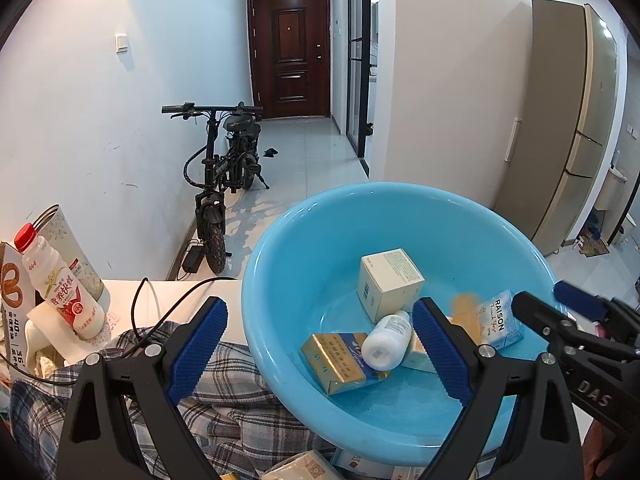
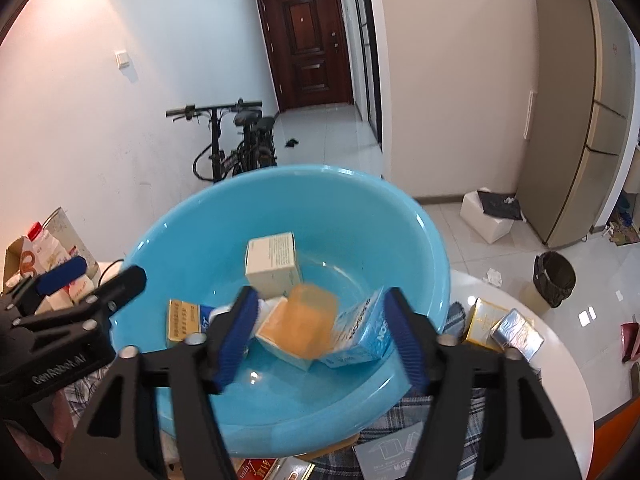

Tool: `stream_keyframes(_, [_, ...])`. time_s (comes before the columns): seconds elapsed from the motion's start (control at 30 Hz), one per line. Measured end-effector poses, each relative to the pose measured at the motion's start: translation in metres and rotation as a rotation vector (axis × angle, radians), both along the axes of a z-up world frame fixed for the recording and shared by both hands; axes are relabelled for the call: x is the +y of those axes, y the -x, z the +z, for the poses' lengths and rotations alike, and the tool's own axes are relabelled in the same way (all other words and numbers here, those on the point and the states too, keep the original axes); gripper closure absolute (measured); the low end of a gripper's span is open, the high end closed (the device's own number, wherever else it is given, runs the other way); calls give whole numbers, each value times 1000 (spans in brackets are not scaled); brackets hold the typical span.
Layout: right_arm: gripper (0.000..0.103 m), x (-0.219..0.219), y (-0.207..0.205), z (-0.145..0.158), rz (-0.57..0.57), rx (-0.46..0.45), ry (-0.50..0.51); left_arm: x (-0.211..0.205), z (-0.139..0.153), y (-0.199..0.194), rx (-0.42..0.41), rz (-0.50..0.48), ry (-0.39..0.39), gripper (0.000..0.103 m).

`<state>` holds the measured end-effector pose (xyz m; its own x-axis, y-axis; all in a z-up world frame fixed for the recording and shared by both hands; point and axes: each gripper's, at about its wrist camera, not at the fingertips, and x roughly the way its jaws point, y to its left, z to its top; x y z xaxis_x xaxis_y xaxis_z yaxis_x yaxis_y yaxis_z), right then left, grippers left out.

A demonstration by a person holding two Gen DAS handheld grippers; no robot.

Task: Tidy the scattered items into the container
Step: 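Lower the orange soap case into the basin and open the right gripper, then withdraw both tools from the basin back over the shirt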

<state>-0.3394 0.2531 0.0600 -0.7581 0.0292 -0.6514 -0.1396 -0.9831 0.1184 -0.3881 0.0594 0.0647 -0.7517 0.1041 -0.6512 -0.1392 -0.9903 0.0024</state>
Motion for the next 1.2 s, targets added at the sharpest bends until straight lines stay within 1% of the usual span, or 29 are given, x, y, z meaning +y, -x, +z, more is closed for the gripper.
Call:
stream_keyframes(0.57, [34, 8, -6, 5, -8, 12, 17, 4, -1, -2, -5, -13, 6, 7])
stream_keyframes(0.77, [28, 12, -9, 7, -13, 15, 36, 8, -1, -4, -10, -17, -9, 7])
stream_keyframes(0.83, [15, 13, -10, 9, -11, 17, 41, 12, -2, -6, -12, -21, -11, 7])
stream_keyframes(0.9, [10, 12, -10, 11, -6, 16, 35, 16, -3, -8, -14, -28, -8, 7])
stream_keyframes(0.97, [7, 10, -10, 13, -11, 22, 11, 18, -8, -9, -30, -33, -12, 7])
stream_keyframes(1.0, [2, 9, -10, 13, -15, 22, -2, 18, -11, -9, -43, -33, -14, 7])
stream_keyframes(1.1, [1, 8, -9, 10, -18, 6, -12, 20, -19, -10, -84, -49, -3, 7])
stream_keyframes(1.2, [1, 10, -8, 7, -25, -16, -8, 22, -18, -15, -78, -57, 28, 7])
